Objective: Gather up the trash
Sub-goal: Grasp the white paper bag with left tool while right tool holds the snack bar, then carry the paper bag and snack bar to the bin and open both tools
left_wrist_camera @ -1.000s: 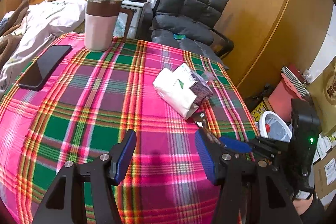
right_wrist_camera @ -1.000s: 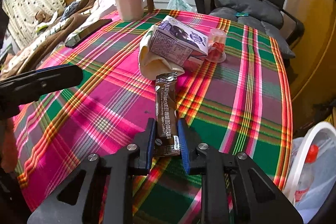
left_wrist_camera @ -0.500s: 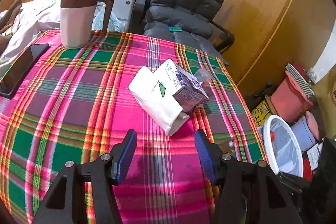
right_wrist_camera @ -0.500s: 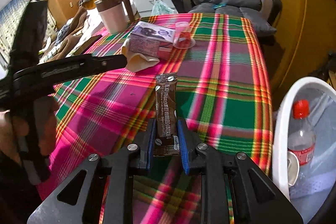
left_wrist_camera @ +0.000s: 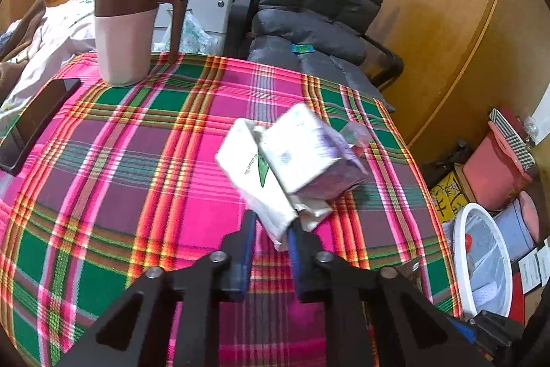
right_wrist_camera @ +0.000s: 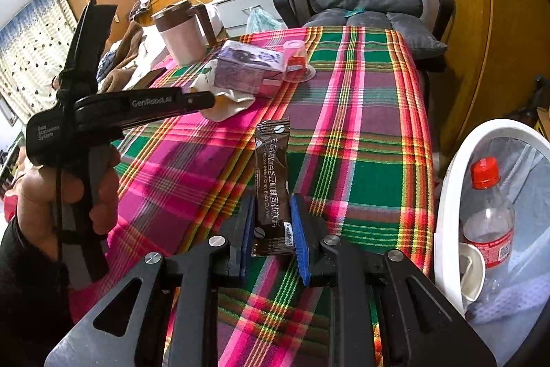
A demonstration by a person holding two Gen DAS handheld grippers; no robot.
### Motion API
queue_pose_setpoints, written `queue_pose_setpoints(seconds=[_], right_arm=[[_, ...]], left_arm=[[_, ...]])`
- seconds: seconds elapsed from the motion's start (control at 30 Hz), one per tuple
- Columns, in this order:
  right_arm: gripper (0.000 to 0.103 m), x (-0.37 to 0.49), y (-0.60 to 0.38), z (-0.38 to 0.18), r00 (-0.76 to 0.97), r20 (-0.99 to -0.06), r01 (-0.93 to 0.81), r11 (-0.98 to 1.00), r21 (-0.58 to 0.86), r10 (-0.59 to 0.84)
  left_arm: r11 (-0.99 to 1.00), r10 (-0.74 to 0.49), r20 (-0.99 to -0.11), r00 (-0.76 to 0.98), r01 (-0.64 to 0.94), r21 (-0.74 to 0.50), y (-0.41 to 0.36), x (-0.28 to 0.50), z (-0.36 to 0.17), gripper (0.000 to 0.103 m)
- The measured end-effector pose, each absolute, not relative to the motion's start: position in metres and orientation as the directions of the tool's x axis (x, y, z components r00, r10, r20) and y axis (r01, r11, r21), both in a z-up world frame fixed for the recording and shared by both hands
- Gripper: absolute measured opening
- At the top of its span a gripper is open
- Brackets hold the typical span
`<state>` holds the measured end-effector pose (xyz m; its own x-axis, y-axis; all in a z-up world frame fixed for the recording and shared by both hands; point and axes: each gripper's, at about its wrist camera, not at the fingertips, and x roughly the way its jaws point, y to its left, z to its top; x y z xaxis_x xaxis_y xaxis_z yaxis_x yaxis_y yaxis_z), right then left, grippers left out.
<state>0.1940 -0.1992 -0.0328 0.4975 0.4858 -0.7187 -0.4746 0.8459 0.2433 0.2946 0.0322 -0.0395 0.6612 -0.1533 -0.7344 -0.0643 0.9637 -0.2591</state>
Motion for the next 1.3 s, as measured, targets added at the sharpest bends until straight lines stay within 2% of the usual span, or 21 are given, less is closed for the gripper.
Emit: queue_pose_setpoints(seconds=[0.1,0.3,0.63,1.3], right_arm=[[0.024,0.191,-0.200,-0.031,0.503,-0.714,-0.472,0.847,0.245,0.487],[0.024,0.181,-0.202,-0.026,0.514,-0.707,-0.470,0.849,0.241,0.485],[0.024,0.161,-0.212,-0.015,0.546,-0.695,-0.452,0.863,0.226,0.468],[0.024,0.129,-0.221,-0.001,0.587,-0.674,-0.427,0.879,0.213,0.448]], left_arm=[[0.963,-0.157,-0.727,0.668,-0.060,-0.263,0.036,0.285,-0.035,0.009],[0.965,-0.174,-0.713,0.679,-0.028,-0.262,0.036,0.260,-0.027,0.007],[0.962,-0.202,-0.700,0.685,0.003,-0.274,0.036,0.204,-0.019,0.007],[0.966,-0.228,-0.708,0.668,0.064,-0.250,0.010,0.140,-0.019,0.007]])
